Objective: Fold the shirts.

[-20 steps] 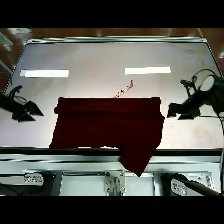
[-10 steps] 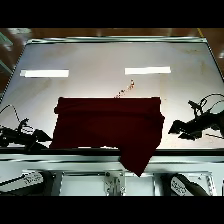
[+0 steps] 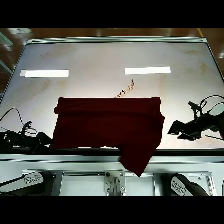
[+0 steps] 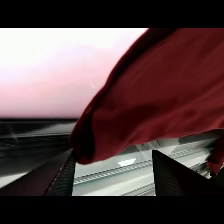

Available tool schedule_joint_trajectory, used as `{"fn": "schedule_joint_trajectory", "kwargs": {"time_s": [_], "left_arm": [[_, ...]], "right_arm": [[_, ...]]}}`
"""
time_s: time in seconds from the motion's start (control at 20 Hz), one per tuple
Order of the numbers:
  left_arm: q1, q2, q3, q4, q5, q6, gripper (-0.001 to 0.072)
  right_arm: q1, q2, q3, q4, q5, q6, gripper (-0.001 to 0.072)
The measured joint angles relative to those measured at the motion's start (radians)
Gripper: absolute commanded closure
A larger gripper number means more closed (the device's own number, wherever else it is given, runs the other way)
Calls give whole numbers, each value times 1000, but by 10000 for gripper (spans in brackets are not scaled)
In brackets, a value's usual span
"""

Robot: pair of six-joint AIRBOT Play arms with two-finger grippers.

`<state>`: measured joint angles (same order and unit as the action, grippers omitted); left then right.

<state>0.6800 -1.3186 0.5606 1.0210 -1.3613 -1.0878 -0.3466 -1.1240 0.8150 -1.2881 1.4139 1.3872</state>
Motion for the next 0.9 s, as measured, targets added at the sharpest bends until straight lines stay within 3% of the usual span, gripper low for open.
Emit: {"fn": "schedule_joint_trajectory", "kwargs": {"time_s": [0.05, 0.15, 0.2, 0.55, 0.8, 0.9], "left_arm": [[-6, 0, -6, -4, 11, 0, 340], [-14, 0, -16, -11, 28, 1, 633], [-18, 0, -19, -14, 33, 2, 672], [-25, 0, -26, -24, 35, 26, 672], [-25, 0, -26, -27, 37, 31, 672], [-26, 0, -26, -27, 44, 31, 673]], "right_arm": [[0, 0, 0, 0, 0, 5, 82], [0, 0, -1, 0, 1, 8, 83], [0, 0, -1, 0, 2, 14, 82], [33, 5, -119, 17, 34, 14, 82], [122, 27, -313, 115, -55, 8, 84], [154, 30, -360, 154, -112, 8, 166]]}}
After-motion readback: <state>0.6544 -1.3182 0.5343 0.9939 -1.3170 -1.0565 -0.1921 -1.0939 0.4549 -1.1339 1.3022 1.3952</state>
